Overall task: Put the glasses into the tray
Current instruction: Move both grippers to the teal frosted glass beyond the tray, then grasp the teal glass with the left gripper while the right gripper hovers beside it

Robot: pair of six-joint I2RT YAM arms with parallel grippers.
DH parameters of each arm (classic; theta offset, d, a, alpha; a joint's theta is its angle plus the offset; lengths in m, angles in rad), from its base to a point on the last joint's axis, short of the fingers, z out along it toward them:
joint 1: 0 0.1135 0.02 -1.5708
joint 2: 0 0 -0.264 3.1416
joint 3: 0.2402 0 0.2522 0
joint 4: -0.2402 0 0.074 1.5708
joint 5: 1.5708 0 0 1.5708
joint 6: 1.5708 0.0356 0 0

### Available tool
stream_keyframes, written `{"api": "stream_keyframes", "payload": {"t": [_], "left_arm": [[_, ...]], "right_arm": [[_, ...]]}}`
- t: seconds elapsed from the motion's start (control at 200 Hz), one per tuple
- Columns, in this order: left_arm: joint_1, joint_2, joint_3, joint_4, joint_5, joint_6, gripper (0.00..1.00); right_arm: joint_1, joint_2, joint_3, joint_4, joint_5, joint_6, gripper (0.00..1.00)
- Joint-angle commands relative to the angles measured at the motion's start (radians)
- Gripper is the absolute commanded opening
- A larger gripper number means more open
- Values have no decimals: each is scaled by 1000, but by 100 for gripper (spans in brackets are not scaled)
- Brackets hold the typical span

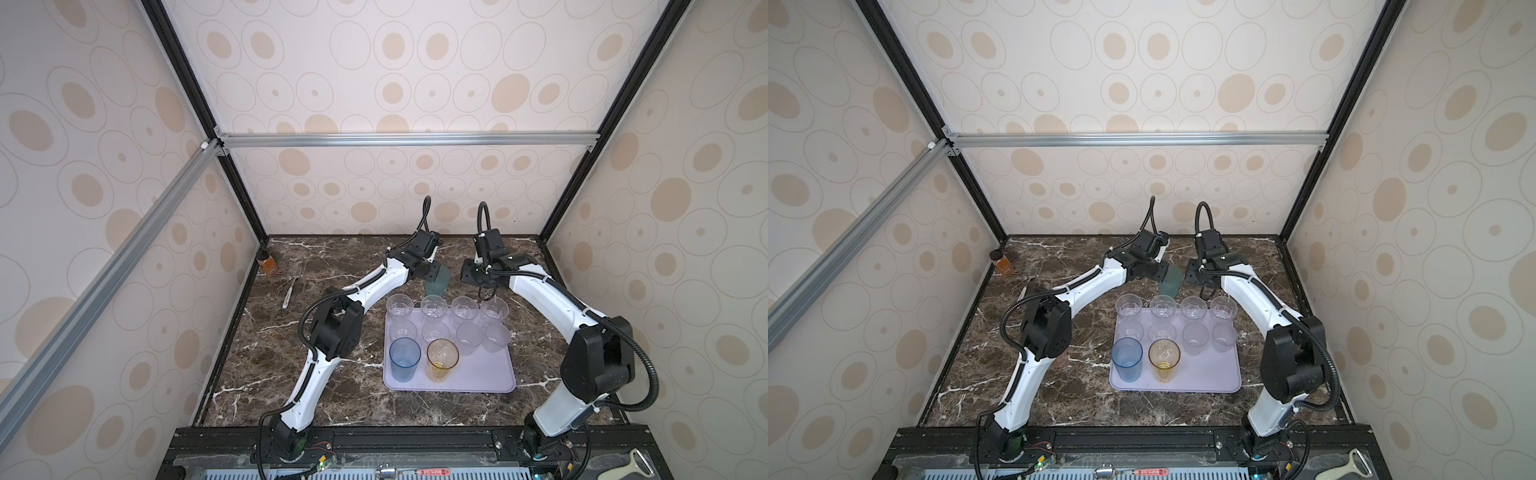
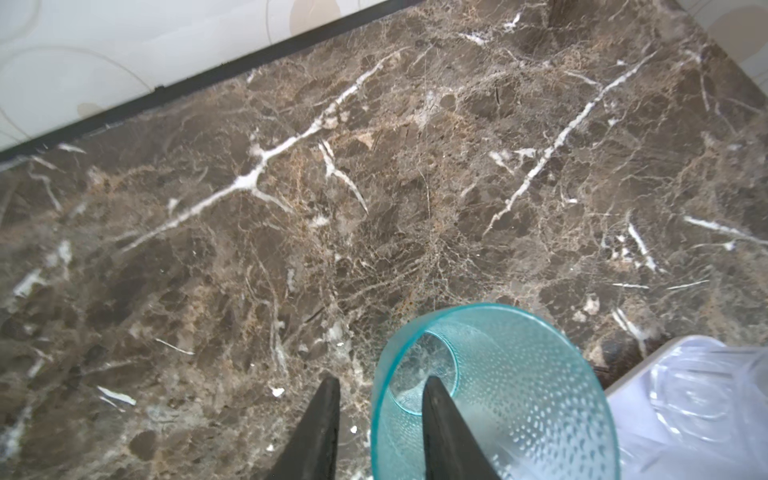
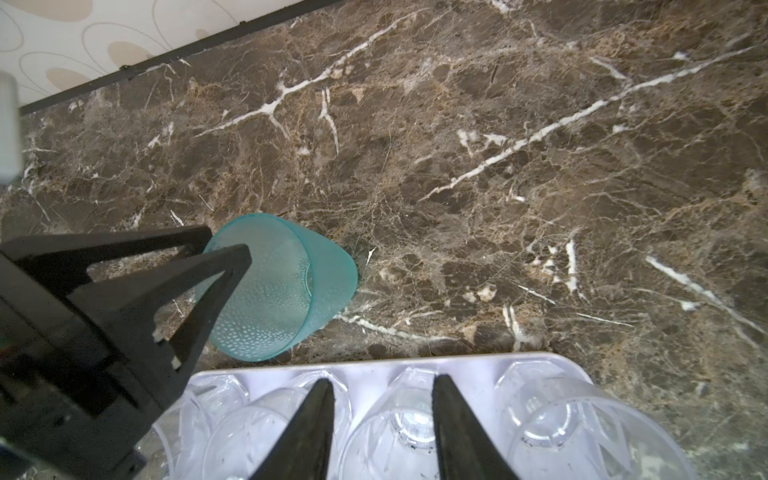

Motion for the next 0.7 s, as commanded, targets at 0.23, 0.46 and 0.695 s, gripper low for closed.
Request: {"api": "stream_keyframes", "payload": {"t": [0.23,0.46,0.695], "left_arm": [[4,20,68,-3,-23,-7,19],[4,-4,55,13,-31,-10,3],[-4,-98,-19,93,-35,-31,0]], "right_arm": [[-5,-42,-25,-6,2,13,42],[-5,-74,-16,-17,4,14,42],[-2,-134,-35,5,-17,45,41]]}}
